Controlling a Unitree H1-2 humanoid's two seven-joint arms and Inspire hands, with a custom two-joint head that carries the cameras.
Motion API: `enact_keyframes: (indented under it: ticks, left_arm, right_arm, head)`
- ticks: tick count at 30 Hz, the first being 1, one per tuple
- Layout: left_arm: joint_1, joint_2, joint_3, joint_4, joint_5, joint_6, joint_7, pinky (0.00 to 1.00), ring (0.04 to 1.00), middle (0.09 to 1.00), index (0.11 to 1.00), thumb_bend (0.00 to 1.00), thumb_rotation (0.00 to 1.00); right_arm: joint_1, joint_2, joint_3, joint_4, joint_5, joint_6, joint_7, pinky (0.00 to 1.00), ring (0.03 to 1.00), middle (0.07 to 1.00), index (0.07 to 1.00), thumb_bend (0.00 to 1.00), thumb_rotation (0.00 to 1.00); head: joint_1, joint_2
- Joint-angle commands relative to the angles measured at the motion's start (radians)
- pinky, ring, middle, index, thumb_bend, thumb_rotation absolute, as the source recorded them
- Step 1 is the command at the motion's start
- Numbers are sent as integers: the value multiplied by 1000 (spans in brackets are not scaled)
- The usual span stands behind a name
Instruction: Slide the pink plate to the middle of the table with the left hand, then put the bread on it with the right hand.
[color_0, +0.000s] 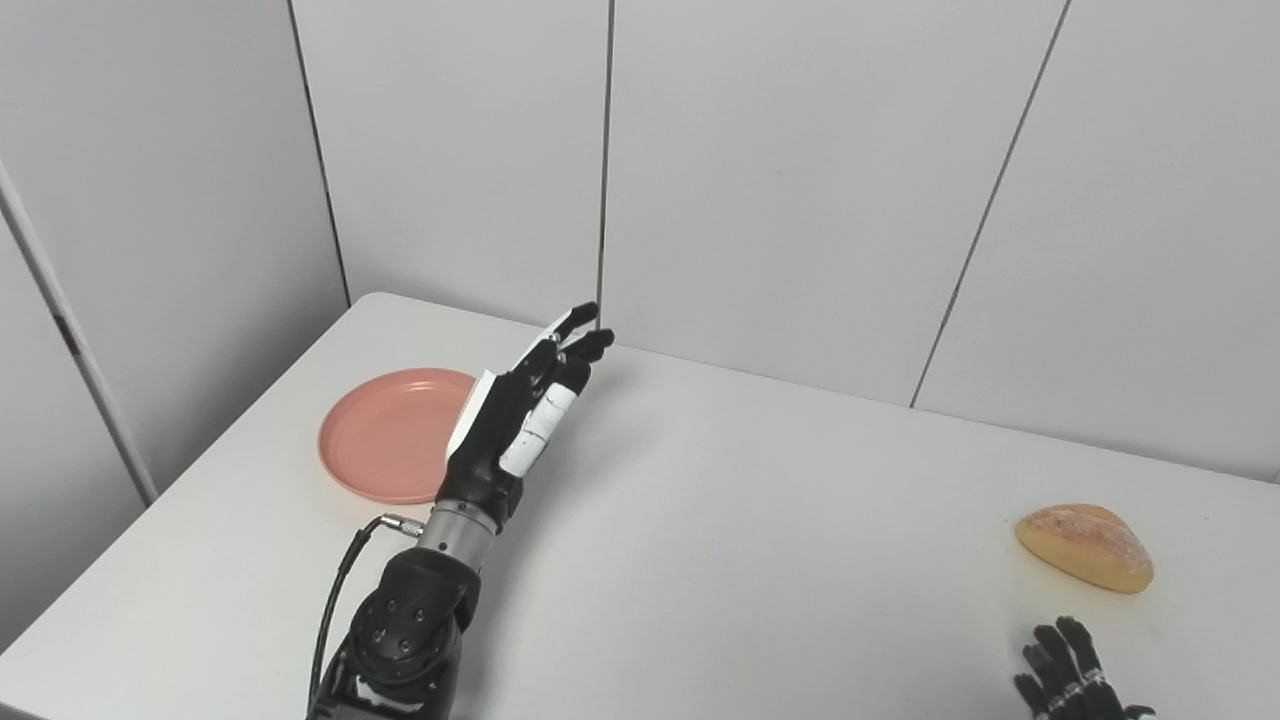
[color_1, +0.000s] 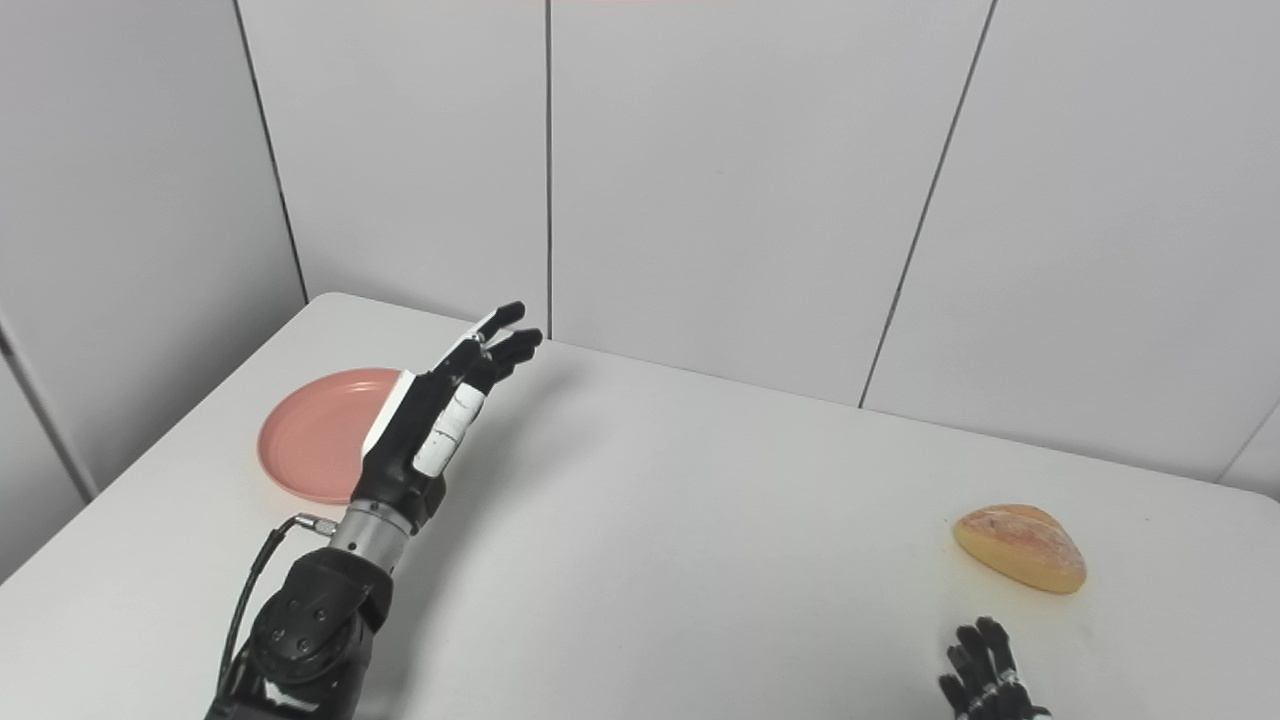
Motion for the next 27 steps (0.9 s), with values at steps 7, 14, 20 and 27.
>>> enact_keyframes:
  ticks: [7, 14, 20, 27]
  left_arm:
    - [-103, 112, 65, 55, -32, -30, -28, 879, 861, 859, 851, 1000, 868]
    - [-160, 174, 113, 116, -69, -19, -44, 870, 870, 863, 862, 1000, 862]
    - [-194, 211, 159, 156, -120, 1, -53, 876, 857, 852, 871, 1000, 862]
    - [-225, 268, 188, 239, -135, -31, -75, 846, 878, 885, 908, 1000, 888]
  right_arm:
    - [13, -13, -21, 67, -9, -17, -5, 1000, 972, 948, 945, 854, 1000]
    - [14, -12, -21, 66, -6, -17, -1, 1000, 967, 943, 936, 854, 1000]
    - [16, -12, -22, 63, -13, -17, -6, 1000, 966, 944, 941, 854, 1000]
    - [15, -14, -21, 64, -14, -15, -4, 1000, 971, 953, 948, 845, 1000]
  head:
    - [-1, 0]
    - [-3, 5]
    - [-1, 7]
    - [2, 7]
